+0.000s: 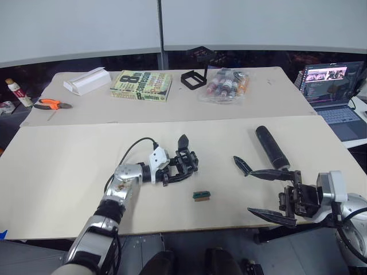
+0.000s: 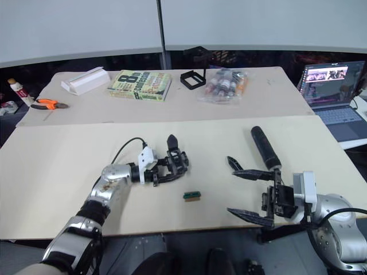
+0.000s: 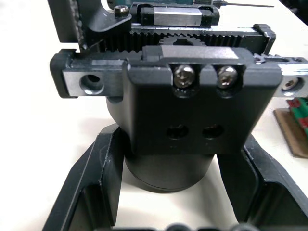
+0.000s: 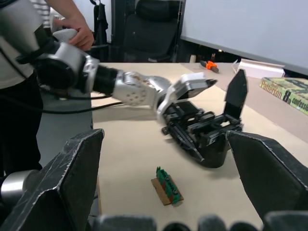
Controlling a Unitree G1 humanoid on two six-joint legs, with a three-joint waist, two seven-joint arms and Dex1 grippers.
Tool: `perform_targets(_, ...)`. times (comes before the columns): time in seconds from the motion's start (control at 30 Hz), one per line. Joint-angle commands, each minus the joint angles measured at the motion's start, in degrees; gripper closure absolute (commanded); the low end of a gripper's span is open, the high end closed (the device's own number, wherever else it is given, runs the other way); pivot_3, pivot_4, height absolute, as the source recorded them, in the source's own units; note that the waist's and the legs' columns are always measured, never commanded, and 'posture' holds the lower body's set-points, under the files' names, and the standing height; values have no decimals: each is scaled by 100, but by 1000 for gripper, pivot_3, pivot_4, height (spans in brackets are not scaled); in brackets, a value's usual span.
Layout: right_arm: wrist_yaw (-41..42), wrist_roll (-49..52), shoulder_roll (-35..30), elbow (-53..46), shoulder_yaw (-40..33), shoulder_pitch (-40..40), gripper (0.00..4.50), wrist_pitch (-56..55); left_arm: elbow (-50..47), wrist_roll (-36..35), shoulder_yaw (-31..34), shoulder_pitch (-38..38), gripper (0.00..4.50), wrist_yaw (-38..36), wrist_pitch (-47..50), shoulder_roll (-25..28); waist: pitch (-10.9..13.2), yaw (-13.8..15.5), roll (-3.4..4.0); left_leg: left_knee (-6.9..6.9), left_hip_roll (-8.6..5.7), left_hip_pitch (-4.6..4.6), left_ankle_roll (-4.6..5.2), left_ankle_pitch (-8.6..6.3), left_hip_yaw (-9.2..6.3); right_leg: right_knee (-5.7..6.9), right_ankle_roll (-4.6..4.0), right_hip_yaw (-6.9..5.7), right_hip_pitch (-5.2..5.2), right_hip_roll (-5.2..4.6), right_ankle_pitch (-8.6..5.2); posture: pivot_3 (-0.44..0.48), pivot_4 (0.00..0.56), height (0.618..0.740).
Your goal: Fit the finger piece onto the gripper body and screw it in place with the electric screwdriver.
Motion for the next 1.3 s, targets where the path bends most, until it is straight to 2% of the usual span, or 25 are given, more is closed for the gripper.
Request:
perform_targets(0.03, -83, 175, -54, -278, -243, 102, 0, 62, 421, 46, 68, -318, 2182, -204, -355, -167, 0, -1, 0, 0, 0, 0, 0, 0, 0, 0, 0, 0, -1, 0, 0, 0, 150, 740)
perform_targets(0.17, -130, 174, -61, -336, -300, 193, 0, 76, 636, 62, 124, -354, 2182, -360, -261, -246, 0, 17, 0, 3, 0, 2, 2, -1, 0, 2, 1, -1, 6, -1, 0, 0, 150, 740)
perform_targets(0.23, -122, 170, -61, -329, -302, 188, 0, 86, 620, 95, 175, -316, 1176, -302, -264, -250, 0, 14, 0, 4, 0, 5, 5, -3, 0, 3, 1, 0, 8, 0, 0, 0, 150, 740)
perform_targets(0.27, -117, 170, -60, -318, -304, 181, 0, 90, 587, 87, 208, -289, 933, -281, -240, -257, 0, 15, 0, 4, 0, 4, 5, -2, 0, 4, 2, 0, 8, 0, 0, 0, 150, 740)
perform_targets(0.33, -104, 164, -59, -291, -287, 150, 0, 96, 405, -68, 402, -202, 10, -90, 9, -282, 0, 14, 0, 4, 0, 4, 5, -2, 0, 4, 2, 0, 7, 1, 0, 0, 150, 740)
perform_targets(0.47, -70, 157, -61, -227, -260, 77, 0, 107, -360, -125, 478, 205, 10, -27, 423, -105, 0, -18, 0, 5, 1, 4, 5, -2, 0, 7, 2, 2, 4, 1, 0, 0, 150, 740)
perform_targets(0.63, 52, 149, -90, -100, -227, -9, 0, 129, -2207, -68, 332, 1232, 10, 287, 1229, 260, -2, -121, 4, -3, 6, 8, 3, -2, 0, 10, 1, 10, 1, 4, 0, 0, 150, 740)
perform_targets(0.7, 63, 138, -95, -64, -201, -77, 0, 152, -2711, 117, 309, 1529, 10, 754, 1396, 267, -3, -119, 5, -3, 5, 10, 3, -2, 0, 9, 1, 11, 4, 3, 0, 0, 150, 740)
perform_targets(0.83, 105, 123, -112, -30, -132, -203, 0, 232, -3695, 503, 225, 2142, 10, 2161, 1898, -224, -3, -57, 5, -2, 3, 21, 7, -5, 0, 4, 1, 12, 18, 2, 0, 0, 150, 740)
perform_targets(0.9, 126, 119, -116, -20, -128, -241, 0, 266, -3835, 650, 174, 2227, 10, 2650, 2057, -471, -3, 6, 5, -1, 2, 24, 7, -5, 0, 2, 2, 10, 22, 2, 0, 0, 150, 740)
perform_targets(1.1, 136, 114, -130, -8, -125, -357, 0, 340, -3866, 895, 25, 2160, 10, 3461, 2500, -868, -4, 69, 6, -1, 2, 30, 6, -4, 0, 6, 2, 9, 28, 1, 0, 0, 150, 740)
perform_targets(1.3, 139, 76, -74, -9, -109, -361, 0, 323, -3750, 916, -188, 2073, 10, 3518, 2647, -916, -4, 82, 6, -1, 2, 45, 7, -4, 0, 5, 2, 8, 43, 1, 0, 0, 150, 740)
